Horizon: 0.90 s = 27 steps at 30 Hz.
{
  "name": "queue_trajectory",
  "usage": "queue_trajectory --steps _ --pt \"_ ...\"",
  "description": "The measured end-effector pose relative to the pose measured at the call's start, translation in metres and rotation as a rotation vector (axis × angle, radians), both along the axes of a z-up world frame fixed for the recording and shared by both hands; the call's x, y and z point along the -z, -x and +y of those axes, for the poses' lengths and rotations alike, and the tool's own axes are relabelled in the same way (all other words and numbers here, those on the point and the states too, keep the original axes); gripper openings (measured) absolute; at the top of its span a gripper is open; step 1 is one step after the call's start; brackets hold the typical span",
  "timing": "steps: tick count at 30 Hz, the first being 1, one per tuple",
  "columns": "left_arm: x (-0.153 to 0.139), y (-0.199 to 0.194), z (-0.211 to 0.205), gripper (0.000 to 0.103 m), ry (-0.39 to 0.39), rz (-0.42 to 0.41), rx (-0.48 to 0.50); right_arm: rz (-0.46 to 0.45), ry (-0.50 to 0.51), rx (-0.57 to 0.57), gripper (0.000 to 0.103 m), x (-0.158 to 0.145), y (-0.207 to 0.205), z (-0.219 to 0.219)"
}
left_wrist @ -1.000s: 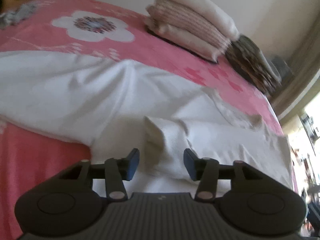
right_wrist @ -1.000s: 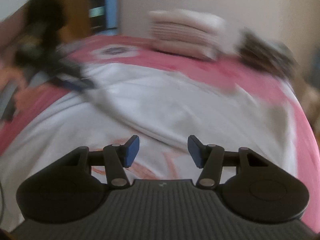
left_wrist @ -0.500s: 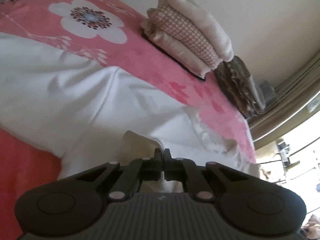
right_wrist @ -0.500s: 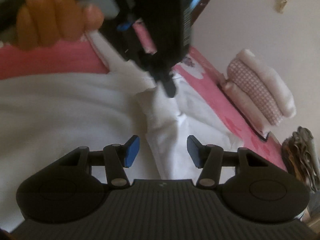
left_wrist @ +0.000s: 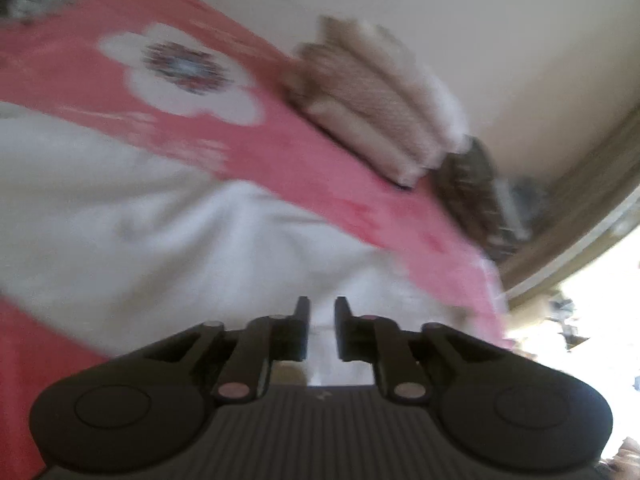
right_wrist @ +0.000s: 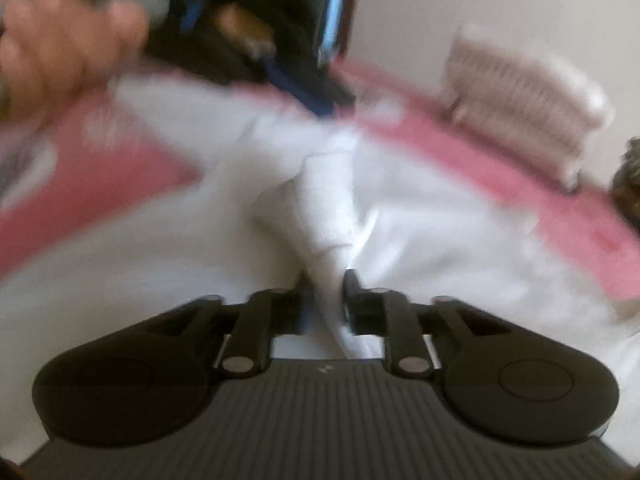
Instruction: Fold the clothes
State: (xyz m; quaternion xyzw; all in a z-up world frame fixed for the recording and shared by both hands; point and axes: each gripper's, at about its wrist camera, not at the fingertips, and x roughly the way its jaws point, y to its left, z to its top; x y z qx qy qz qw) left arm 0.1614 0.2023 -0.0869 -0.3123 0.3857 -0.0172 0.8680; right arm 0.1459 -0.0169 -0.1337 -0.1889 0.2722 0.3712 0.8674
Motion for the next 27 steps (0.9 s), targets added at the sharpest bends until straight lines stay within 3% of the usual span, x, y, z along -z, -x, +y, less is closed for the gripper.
queue_trajectory --steps 3,5,9,13,15,16,19,21,24,25,27 --pt "0.011 0.008 0.016 0.014 0.012 0.039 -0.060 0.000 -0.060 -0.008 0.037 -0.006 0.005 -0.010" --pt "0.007 0.008 0.004 0.014 -0.025 0.014 -0.023 -0.002 -0.125 -0.002 0.047 -0.017 0.019 -0.021" --pt "-0.007 0.005 -0.027 0.019 -0.120 -0.057 0.084 0.076 -0.284 0.046 0.047 -0.035 0.025 -0.060" --pt "-0.008 0.002 -0.074 0.023 -0.220 -0.102 0.256 0.155 -0.422 0.243 0.045 -0.047 0.034 -0.133" --pt "-0.001 0.002 -0.103 0.036 -0.285 -0.097 0.371 0.172 -0.406 0.363 0.044 -0.047 0.041 -0.171" --pt "0.005 0.003 -0.117 0.038 -0.334 -0.082 0.421 0.184 -0.386 0.422 0.041 -0.046 0.046 -0.190" --pt "0.028 0.006 -0.148 0.036 -0.562 -0.054 0.457 0.209 -0.287 0.579 0.035 -0.040 0.061 -0.236" --pt "0.041 0.008 -0.158 0.031 -0.662 -0.055 0.456 0.239 -0.222 0.687 0.032 -0.033 0.070 -0.263" --pt "0.043 0.013 -0.160 0.031 -0.683 -0.069 0.445 0.254 -0.104 0.886 0.026 -0.017 0.076 -0.298" --pt "0.043 0.013 -0.160 0.031 -0.686 -0.067 0.442 0.269 -0.089 0.941 0.015 -0.012 0.078 -0.310" --pt "0.041 0.012 -0.160 0.030 -0.691 -0.062 0.437 0.245 -0.121 0.924 0.015 -0.018 0.082 -0.310"
